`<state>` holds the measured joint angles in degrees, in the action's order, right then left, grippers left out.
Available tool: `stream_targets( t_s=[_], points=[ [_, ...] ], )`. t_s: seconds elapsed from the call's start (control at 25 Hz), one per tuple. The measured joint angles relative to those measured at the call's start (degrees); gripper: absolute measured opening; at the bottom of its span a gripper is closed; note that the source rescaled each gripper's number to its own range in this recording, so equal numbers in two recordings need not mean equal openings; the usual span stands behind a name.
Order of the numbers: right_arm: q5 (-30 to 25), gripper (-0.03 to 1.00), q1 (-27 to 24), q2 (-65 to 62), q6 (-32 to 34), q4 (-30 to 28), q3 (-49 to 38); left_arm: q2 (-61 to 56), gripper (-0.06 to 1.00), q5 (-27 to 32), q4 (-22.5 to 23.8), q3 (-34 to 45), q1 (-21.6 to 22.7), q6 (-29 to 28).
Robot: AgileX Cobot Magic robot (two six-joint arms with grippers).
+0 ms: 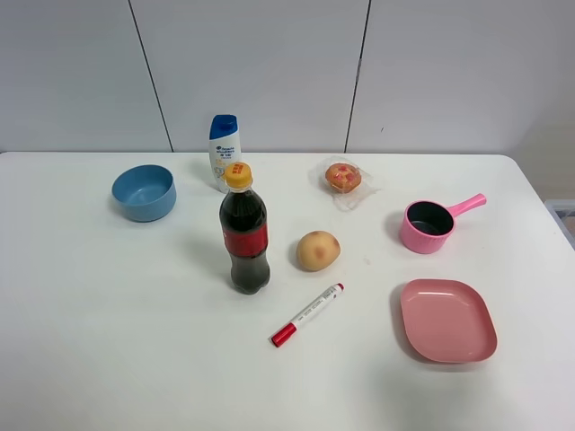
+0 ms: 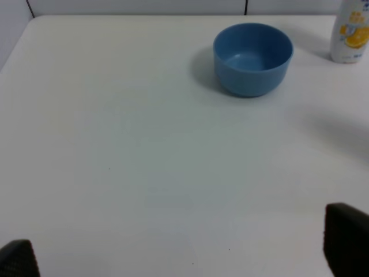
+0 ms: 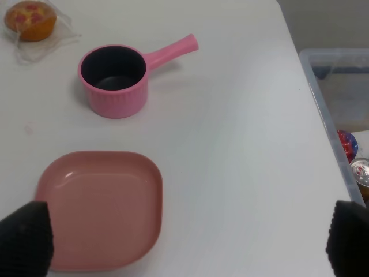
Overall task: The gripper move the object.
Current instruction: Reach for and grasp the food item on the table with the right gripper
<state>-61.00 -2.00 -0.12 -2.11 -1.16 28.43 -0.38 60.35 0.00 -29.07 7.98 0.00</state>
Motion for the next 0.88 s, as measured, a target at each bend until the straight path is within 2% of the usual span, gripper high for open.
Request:
stream_targets(
  t_s=[0.88],
  points=[
    [0.00,1.00,0.00,0.00,0.00,0.00,0.00,0.00,1.00,0.00,0.00,0.00,0.00,0.00]
  ],
)
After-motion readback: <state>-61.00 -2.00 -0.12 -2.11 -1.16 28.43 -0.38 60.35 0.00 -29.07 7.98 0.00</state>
